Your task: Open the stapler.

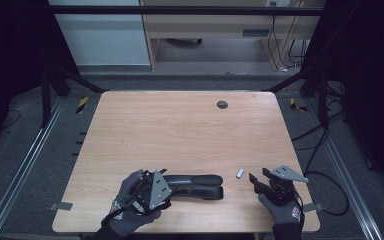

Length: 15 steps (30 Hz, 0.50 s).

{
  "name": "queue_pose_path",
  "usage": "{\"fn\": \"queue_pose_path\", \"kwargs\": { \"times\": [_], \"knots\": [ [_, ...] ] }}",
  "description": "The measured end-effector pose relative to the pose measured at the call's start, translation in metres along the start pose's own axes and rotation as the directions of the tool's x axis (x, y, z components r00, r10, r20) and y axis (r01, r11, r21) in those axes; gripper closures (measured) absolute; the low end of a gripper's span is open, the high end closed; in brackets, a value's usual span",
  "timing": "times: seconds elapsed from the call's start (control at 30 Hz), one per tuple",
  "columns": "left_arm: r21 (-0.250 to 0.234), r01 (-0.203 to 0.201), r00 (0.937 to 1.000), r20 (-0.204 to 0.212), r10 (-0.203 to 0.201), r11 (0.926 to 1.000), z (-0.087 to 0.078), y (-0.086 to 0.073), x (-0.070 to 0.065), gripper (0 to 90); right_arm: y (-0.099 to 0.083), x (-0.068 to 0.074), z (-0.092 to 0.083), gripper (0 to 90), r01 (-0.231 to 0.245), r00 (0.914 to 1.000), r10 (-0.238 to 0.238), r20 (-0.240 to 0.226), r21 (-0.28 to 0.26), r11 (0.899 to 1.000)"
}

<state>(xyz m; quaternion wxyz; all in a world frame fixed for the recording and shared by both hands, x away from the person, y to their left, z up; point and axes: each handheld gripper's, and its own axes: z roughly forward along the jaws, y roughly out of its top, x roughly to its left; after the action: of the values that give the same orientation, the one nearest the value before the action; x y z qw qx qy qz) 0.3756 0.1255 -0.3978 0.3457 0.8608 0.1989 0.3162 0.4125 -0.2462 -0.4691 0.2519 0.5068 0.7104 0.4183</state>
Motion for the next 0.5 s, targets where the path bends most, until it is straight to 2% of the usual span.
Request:
{"fn": "queue_pose_path", "kwargs": {
  "times": [0.5],
  "knots": [
    [0.019,-0.073,0.9973,0.012,0.073,0.9971,0.011,0.01,-0.016,39.5,0.0,0.0,0.0,44.0,0.001,1.0,-0.001,-0.001,0.002,1.0]
  ]
}}
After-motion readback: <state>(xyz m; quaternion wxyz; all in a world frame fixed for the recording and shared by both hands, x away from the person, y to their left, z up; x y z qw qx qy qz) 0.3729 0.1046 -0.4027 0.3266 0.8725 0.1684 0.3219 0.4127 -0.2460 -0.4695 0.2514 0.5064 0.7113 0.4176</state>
